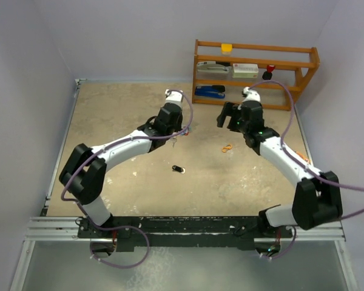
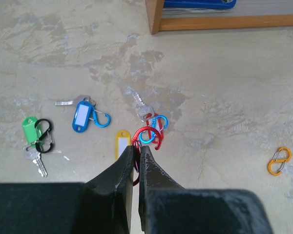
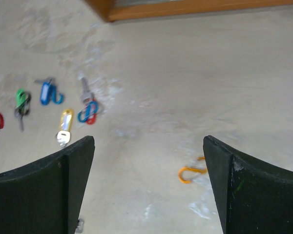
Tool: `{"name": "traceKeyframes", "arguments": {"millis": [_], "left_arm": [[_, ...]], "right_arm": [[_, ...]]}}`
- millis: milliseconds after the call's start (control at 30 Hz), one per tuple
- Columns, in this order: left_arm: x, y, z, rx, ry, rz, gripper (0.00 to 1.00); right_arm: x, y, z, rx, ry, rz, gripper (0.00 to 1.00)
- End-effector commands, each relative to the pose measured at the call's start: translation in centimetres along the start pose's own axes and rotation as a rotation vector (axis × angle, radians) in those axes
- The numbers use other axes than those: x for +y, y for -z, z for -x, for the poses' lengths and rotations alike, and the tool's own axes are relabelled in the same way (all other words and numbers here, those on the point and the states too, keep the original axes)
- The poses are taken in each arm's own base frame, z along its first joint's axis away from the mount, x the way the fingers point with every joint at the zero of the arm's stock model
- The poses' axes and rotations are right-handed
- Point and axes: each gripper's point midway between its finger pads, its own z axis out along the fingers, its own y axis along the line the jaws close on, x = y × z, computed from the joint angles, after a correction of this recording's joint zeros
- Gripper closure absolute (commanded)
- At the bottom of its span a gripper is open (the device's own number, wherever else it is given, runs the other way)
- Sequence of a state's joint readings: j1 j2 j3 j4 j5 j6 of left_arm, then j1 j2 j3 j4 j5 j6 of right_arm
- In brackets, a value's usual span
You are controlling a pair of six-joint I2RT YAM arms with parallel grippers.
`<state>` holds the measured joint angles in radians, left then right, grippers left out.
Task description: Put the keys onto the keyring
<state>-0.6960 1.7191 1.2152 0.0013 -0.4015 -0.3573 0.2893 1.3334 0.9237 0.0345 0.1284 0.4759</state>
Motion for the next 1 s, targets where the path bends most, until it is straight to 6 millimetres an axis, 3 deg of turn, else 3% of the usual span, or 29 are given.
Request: {"name": "traceKeyframes", "arguments": {"millis": [0, 233, 433, 600, 833, 967], "left_arm": [[2.3, 1.3, 1.3, -0.054, 0.089, 0.029, 1.0], [7.1, 1.8, 0.4, -0.024, 0.197, 0.083, 1.0], [10.4, 2.6, -0.1, -0.005, 0.264, 0.121, 1.0], [10.9, 2.9, -0.5, 0.003, 0.27, 0.128, 1.0], [10.9, 3.0, -0.7, 0.005, 0.275, 0.122, 1.0], [10.9, 3.0, -0.9, 0.009, 0.277, 0.119, 1.0]], "right_arm": [[6.5, -1.1, -0.8, 0.077, 0.137, 0.159, 0.06], [11.8, -3.1, -5.5, 0.216, 0.228, 0.265, 0.14], [13.9, -2.9, -10.0, 0.336, 0.319, 0.292, 0.24], [14.7, -1.0, -14.0, 0.42, 0.365, 0.315, 0.35], [14.5, 1.5, -19.5, 0.525, 0.416, 0.354, 0.36], [14.6, 2.3, -21.2, 0.543, 0.454, 0.373, 0.35]]}}
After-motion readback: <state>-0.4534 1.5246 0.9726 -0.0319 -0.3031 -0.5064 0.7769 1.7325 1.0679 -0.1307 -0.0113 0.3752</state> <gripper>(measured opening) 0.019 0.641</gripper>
